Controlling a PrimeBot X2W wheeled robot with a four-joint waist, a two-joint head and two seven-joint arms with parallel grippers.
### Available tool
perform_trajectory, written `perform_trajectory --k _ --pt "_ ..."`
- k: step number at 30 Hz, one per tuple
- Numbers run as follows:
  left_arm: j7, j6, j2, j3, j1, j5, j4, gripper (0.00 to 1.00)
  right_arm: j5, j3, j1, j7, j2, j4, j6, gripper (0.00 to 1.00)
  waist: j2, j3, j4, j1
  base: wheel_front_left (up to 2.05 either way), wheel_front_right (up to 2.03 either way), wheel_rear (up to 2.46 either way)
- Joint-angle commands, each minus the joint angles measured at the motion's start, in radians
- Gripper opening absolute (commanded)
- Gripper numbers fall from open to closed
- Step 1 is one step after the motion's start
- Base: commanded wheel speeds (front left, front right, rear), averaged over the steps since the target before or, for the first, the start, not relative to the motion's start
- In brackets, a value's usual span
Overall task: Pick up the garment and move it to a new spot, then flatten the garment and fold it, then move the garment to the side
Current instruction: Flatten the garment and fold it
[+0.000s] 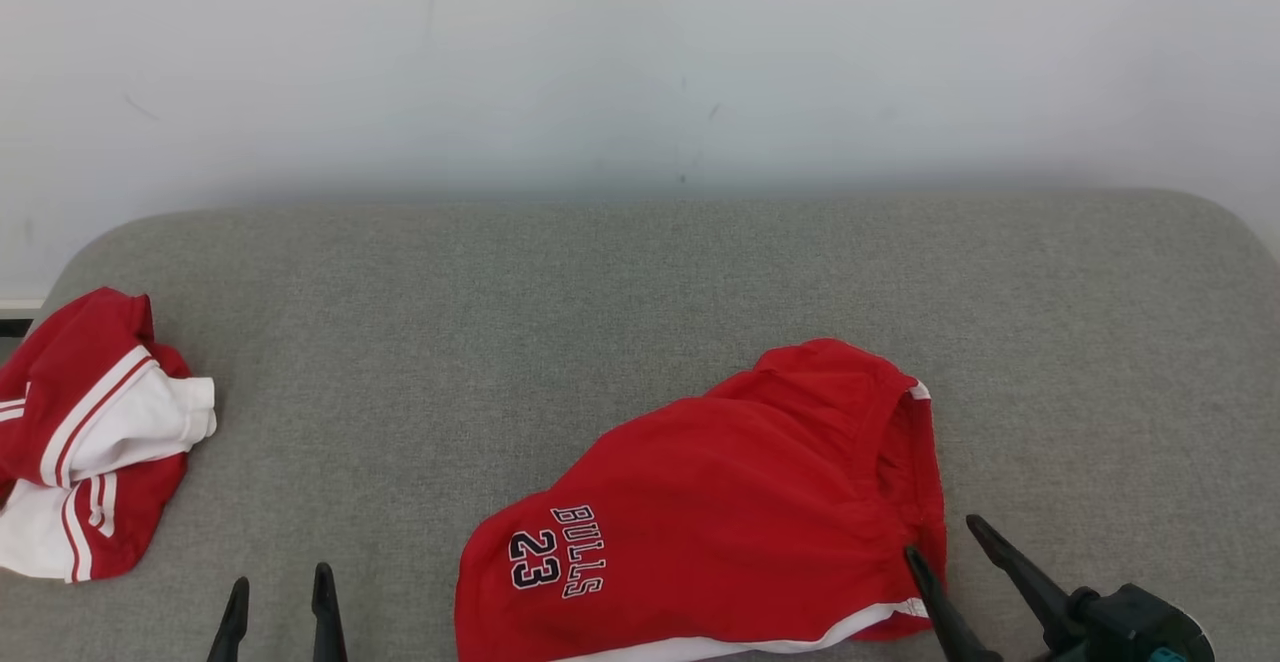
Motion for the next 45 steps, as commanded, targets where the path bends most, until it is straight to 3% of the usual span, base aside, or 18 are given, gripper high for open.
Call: perform_trajectory --k 1,13,21,35,45 --pt "-0.003 0.001 -0.001 0.005 0.016 0.007 -0.006 1.0 -0.02 -0.015 0.008 -0.011 0.017 -0.012 -0.002 1.0 -0.0001 -0.002 -0.001 0.0 0.0 0.0 0.0" --pt "-0.003 0.002 -0.001 0.02 0.007 0.04 -0.027 1.0 -0.167 -0.238 0.037 -0.034 0.207 -0.077 -0.002 1.0 -0.0001 -0.013 -0.007 0.0 0.0 0.0 0.0" --pt "-0.003 0.002 -0.001 0.042 0.007 0.076 -0.018 1.0 -0.216 -0.302 0.067 -0.033 0.308 -0.078 -0.002 1.0 -0.0001 -0.019 -0.016 0.0 0.0 0.0 0.0" --pt "-0.003 0.02 0.017 0.061 0.01 0.16 0.018 1.0 -0.264 -0.321 0.069 -0.033 0.351 -0.032 -0.002 1.0 -0.0001 -0.025 -0.017 0.0 0.0 0.0 0.0" --pt "-0.003 0.011 0.016 0.066 0.012 0.151 0.026 1.0 -0.276 -0.313 0.064 -0.033 0.347 -0.015 -0.002 1.0 -0.0001 -0.025 -0.013 0.0 0.0 0.0 0.0"
